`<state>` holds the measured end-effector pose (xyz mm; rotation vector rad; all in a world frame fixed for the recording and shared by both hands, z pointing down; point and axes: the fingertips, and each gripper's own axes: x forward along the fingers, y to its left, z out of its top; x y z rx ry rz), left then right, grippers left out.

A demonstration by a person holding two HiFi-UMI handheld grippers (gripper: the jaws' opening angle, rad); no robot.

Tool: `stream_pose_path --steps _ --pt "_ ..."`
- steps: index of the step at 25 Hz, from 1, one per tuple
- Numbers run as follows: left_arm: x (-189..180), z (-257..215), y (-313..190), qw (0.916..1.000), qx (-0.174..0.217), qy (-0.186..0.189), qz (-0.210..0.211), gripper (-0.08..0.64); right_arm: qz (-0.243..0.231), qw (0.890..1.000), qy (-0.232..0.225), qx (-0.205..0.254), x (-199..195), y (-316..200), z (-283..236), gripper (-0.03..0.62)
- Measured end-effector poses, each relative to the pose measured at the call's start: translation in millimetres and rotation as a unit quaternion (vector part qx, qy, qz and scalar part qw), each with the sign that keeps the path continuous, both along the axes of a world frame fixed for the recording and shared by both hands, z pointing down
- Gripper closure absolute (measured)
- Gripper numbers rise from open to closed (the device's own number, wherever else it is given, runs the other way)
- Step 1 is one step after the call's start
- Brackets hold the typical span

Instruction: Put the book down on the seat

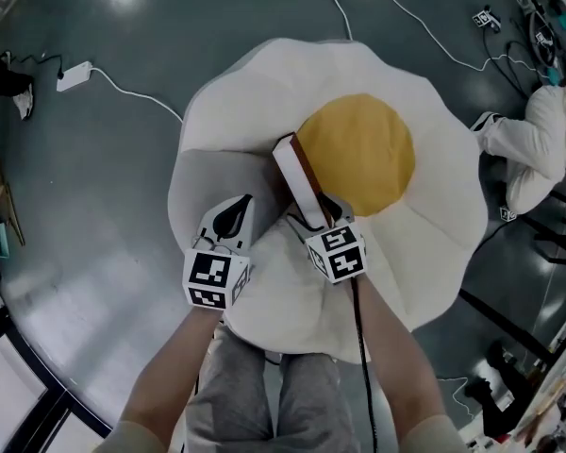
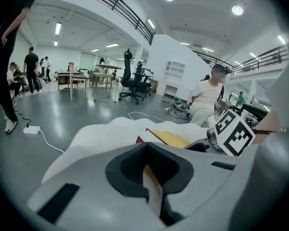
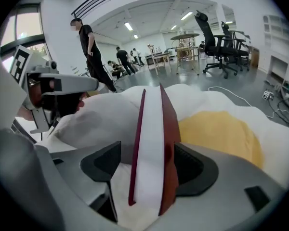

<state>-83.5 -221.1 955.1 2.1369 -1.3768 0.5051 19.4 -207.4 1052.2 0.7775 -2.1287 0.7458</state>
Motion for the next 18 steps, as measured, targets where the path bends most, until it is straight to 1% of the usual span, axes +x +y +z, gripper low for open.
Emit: stream_pose_path --steps 2,4,6,9,13,18 --pt "1.7 -8.8 2.3 1.0000 0.000 -0.002 0.002 0.557 -0.015 1.000 -0.009 -0.005 -3.6 11.1 -13.9 0.270" --pt "3.0 -21.3 3.8 1.0000 0.004 -0.003 0.004 0.557 -0.015 1.000 -0.012 -0.003 -0.8 15.9 -28.0 0.270" --pt "3.2 -36.6 3.7 0.9999 0.010 -0.005 0.005 0.557 0.005 1.000 -0.020 0.002 6.4 14.2 -45.6 0.270" --pt "1.9 -65.3 5.3 0.9998 0.018 -0.006 0.004 0.557 0.047 0.998 -0.035 0.013 20.7 10.2 -82.1 0.270" --pt "0.8 -123.6 5.9 0.9993 0.037 -0.006 0.001 0.557 0.091 0.993 -0.063 0.044 34.1 5.8 -157.9 0.272" --pt "1.0 -226.6 5.2 0.9972 0.074 0.003 -0.008 0.557 0.121 0.984 -0.096 0.093 43.3 7.4 -281.8 0.279"
